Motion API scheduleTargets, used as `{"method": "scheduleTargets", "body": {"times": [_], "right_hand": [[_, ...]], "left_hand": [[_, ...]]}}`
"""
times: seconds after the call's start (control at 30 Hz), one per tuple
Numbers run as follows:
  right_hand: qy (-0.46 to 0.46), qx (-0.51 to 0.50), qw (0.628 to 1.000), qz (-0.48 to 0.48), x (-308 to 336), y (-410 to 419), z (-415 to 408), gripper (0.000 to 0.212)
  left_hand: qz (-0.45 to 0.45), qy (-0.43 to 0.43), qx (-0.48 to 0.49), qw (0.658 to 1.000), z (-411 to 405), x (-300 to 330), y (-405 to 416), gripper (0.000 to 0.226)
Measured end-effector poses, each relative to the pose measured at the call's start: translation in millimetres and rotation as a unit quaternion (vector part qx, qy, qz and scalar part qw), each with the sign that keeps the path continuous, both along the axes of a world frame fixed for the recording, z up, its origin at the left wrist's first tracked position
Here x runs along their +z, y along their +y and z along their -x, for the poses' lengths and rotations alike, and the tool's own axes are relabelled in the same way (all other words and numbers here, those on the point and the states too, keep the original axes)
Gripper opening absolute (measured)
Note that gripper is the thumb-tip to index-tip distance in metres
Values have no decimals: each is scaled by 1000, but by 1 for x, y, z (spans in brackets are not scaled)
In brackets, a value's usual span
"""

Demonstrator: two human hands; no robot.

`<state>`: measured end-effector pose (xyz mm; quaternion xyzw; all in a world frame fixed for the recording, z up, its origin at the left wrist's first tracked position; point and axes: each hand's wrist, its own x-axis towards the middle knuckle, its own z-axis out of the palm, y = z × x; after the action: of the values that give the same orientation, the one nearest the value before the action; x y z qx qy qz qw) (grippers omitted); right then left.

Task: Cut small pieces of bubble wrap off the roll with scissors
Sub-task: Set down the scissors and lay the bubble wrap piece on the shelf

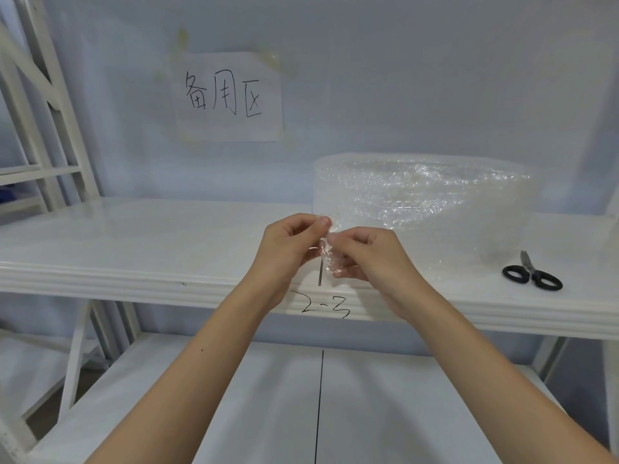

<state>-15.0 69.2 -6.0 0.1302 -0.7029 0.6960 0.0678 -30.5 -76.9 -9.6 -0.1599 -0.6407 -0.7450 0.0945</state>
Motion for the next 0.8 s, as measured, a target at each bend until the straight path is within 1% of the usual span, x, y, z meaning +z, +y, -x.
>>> {"method": "scheduleTargets", "body": {"times": [0.07,0.33,0.43,0.5,0.6,0.8], "right_hand": [[1,-12,1000,9,1,0,0,25],[30,-35,999,-22,2,0,1,14],[29,-46,998,-12,3,-1,2,13],[29,-53,998,-3,3,-1,4,13],[21,-64,997,24,4,-2,5,11],[9,-70,996,53,2,-7,9,13]], "left_hand": [[10,2,-1,1000,0,0,-1,16],[3,-5,-20,1000,-2,1,-2,14],[-2,-27,-33,999,-3,-1,-4,16],[12,-43,-33,998,-3,-3,-6,18],[37,-58,-31,997,-4,-6,-9,12],[55,-44,-22,997,-4,-8,-13,6]]}}
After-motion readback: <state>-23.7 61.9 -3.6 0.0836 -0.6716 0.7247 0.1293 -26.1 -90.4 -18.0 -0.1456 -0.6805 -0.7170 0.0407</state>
